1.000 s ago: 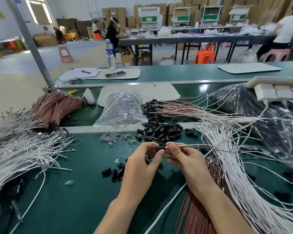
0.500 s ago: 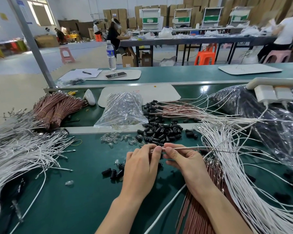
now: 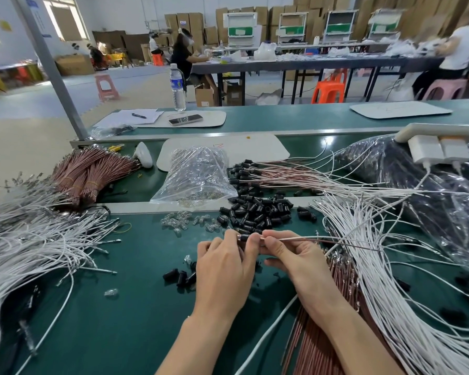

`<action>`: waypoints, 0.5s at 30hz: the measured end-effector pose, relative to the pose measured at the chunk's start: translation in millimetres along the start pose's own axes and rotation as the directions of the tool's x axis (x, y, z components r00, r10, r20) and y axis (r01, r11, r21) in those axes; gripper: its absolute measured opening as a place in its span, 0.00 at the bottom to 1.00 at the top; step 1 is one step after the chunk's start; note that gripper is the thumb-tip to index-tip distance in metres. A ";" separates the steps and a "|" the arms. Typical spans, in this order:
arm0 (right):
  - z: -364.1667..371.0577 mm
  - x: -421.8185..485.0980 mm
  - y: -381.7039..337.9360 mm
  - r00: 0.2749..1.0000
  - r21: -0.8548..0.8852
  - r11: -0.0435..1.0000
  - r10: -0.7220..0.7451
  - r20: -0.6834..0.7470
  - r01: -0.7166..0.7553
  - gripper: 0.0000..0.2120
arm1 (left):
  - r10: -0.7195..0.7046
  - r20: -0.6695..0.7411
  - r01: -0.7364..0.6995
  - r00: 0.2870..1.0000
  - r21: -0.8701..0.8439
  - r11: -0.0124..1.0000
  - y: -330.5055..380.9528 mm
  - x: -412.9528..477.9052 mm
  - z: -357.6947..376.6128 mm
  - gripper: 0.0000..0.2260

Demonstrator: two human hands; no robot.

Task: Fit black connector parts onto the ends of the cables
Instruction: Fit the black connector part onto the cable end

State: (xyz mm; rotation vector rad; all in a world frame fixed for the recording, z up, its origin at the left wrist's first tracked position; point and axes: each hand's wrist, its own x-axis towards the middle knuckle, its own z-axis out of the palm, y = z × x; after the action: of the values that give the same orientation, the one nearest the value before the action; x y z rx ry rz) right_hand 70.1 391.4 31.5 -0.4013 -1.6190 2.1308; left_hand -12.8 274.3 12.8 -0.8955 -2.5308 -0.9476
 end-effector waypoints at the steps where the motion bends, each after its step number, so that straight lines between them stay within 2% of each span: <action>1: 0.2 -0.1 0.2 1.000 -0.006 1.000 0.000 0.010 0.000 0.09 | -0.001 0.008 0.001 1.000 -0.005 1.000 0.0 0.3 -0.2 0.26; 10: -0.9 0.9 2.5 0.997 -0.016 1.000 -0.017 0.074 0.018 0.07 | 0.013 0.116 -0.006 0.993 -0.064 0.998 -2.6 -0.9 -2.0 0.30; 15: -0.7 -0.1 1.8 0.995 -0.034 0.999 -0.034 0.096 0.037 0.07 | 0.001 0.100 0.014 0.995 -0.151 0.988 -0.6 -2.7 -1.7 0.20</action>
State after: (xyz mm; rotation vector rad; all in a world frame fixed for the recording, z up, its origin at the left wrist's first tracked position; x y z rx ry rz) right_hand 70.2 391.6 29.6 -0.2832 -1.7062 2.1266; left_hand -11.0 271.6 12.5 -1.0016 -2.5732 -1.1370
